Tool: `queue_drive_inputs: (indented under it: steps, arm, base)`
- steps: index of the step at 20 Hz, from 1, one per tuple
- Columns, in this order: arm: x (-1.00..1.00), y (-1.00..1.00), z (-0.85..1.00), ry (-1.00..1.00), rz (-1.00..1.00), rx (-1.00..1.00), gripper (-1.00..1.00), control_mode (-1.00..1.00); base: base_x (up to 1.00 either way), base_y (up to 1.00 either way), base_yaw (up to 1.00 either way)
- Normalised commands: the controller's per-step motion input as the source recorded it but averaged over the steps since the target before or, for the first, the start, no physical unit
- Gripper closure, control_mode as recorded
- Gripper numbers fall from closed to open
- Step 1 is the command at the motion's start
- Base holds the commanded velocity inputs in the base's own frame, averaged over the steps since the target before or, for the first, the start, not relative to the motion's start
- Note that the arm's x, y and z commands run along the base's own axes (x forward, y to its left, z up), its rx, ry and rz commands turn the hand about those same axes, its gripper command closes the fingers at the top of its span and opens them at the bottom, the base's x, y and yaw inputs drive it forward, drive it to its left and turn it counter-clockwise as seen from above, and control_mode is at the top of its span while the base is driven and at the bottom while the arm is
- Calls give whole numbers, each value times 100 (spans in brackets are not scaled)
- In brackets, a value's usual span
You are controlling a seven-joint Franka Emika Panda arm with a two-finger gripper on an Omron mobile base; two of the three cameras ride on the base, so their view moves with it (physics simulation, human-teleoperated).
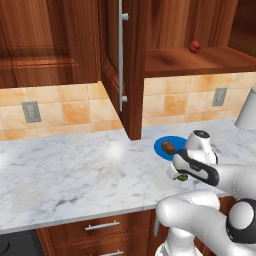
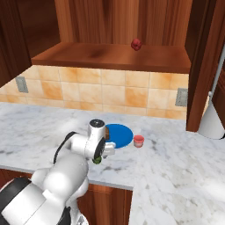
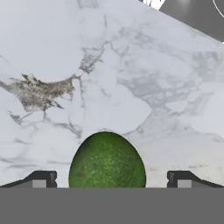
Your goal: Pick the avocado and bread from the counter and place them on the plate. Then pick the jam from the cabinet and place it next to the plate. Lastly close the cabinet door.
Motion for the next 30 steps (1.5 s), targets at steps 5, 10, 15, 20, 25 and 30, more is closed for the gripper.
queue_drive_inputs:
  steps: [5, 10, 15, 20, 25, 30]
  arm:
    - [21, 2, -26, 0, 0, 0, 100, -100]
    - [8, 3, -17, 1, 0, 0, 100, -100]
    - [0, 0, 13, 0, 0, 0, 100, -100]
    - [0, -7, 57, 0, 0, -5, 100, -100]
    - [27, -10, 40, 0, 0, -7, 100, -100]
    - [58, -21, 16, 0, 0, -7, 100, -100]
  base:
    - [0, 0, 0]
    - [0, 0, 0]
    - [0, 0, 0]
    - [0, 0, 0]
    - [0, 0, 0]
    - [0, 0, 0]
